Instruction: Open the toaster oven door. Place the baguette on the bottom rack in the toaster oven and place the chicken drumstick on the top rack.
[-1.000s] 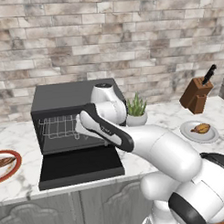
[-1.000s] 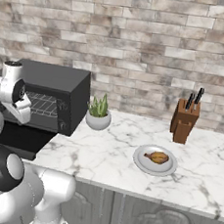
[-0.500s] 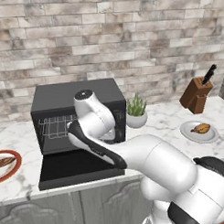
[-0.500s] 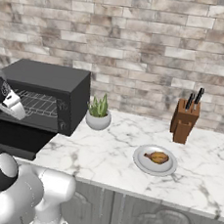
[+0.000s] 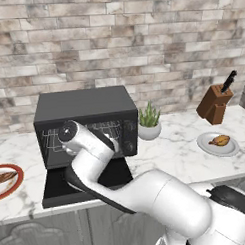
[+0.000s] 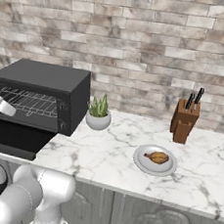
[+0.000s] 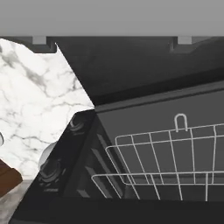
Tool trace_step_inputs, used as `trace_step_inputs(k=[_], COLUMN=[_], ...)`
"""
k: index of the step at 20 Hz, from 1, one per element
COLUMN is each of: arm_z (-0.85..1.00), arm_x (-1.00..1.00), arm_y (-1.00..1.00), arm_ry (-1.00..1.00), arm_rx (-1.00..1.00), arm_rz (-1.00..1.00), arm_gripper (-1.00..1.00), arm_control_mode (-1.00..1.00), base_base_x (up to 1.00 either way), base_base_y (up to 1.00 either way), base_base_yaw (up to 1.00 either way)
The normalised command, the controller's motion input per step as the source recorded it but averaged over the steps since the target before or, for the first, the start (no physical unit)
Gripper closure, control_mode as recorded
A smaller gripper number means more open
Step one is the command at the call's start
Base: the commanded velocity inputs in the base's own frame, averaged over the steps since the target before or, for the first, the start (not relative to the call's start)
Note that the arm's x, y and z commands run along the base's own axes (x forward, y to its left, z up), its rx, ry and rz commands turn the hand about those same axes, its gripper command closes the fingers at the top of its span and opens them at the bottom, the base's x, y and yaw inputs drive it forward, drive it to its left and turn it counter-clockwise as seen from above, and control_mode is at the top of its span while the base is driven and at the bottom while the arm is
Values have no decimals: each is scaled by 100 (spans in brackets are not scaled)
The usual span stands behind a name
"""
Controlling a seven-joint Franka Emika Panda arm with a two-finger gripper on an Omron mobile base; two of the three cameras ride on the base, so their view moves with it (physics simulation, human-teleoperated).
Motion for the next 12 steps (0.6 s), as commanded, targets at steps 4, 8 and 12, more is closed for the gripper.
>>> trace_step_inputs(k=[4,8,12], arm_z=[7,9,9], arm_x=[0,0,0], arm_y=[6,7,0], arm_ry=[-33,-20,-23], arm_rx=[0,-2,-8], arm_rz=[0,0,0], arm_gripper=[-100,-100,-100], arm_control_mode=[-100,-100,-100], base_base_x=[0,0,0], base_base_y=[0,0,0], base_base_yaw=[0,0,0])
